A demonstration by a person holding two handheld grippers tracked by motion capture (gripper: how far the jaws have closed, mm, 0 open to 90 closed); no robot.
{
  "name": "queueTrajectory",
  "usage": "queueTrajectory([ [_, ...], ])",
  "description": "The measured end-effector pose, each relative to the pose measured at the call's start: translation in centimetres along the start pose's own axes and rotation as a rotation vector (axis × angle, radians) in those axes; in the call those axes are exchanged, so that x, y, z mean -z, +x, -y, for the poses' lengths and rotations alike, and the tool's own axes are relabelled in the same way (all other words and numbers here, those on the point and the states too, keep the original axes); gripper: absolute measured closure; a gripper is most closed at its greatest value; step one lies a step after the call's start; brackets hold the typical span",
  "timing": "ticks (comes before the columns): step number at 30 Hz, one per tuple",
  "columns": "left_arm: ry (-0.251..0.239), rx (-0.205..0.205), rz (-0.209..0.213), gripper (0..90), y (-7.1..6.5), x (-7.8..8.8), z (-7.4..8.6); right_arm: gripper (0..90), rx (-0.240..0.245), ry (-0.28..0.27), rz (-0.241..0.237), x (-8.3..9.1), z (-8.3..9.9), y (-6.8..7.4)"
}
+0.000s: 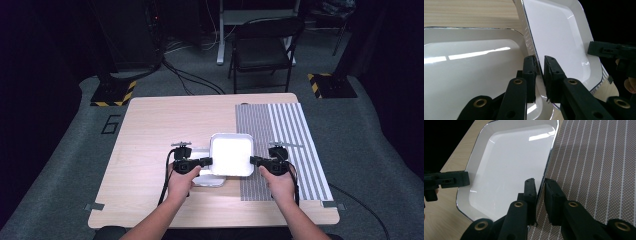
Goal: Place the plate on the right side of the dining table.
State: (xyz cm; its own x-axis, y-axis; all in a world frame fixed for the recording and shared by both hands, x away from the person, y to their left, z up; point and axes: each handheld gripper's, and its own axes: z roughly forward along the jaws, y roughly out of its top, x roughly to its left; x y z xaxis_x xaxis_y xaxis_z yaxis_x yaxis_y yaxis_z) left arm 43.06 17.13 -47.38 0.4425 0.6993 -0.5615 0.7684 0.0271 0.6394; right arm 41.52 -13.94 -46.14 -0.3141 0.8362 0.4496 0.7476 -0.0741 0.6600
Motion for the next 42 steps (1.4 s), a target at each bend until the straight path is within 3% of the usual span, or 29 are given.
queueTrajectory([
  [11,0.012,-0.007,-0.017,80.8,-0.8,-1.2,-0.3,81.4,0.003,0.0,0.043,0.8,-0.4,-0.5],
  [24,0.034,-0.013,-0.04,81.8,-1.1,-2.4,-0.3,84.9,-0.034,0.014,0.076,0.7,-0.7,-1.3],
  [37,0.046,-0.018,-0.026,82.5,-1.9,-3.2,-0.5,86.5,-0.057,0.008,0.076,1.4,-0.8,-2.1],
  [42,0.05,-0.043,-0.026,82.3,-2.3,-3.4,-0.9,86.3,-0.053,-0.007,0.076,2.0,-1.1,-2.4],
])
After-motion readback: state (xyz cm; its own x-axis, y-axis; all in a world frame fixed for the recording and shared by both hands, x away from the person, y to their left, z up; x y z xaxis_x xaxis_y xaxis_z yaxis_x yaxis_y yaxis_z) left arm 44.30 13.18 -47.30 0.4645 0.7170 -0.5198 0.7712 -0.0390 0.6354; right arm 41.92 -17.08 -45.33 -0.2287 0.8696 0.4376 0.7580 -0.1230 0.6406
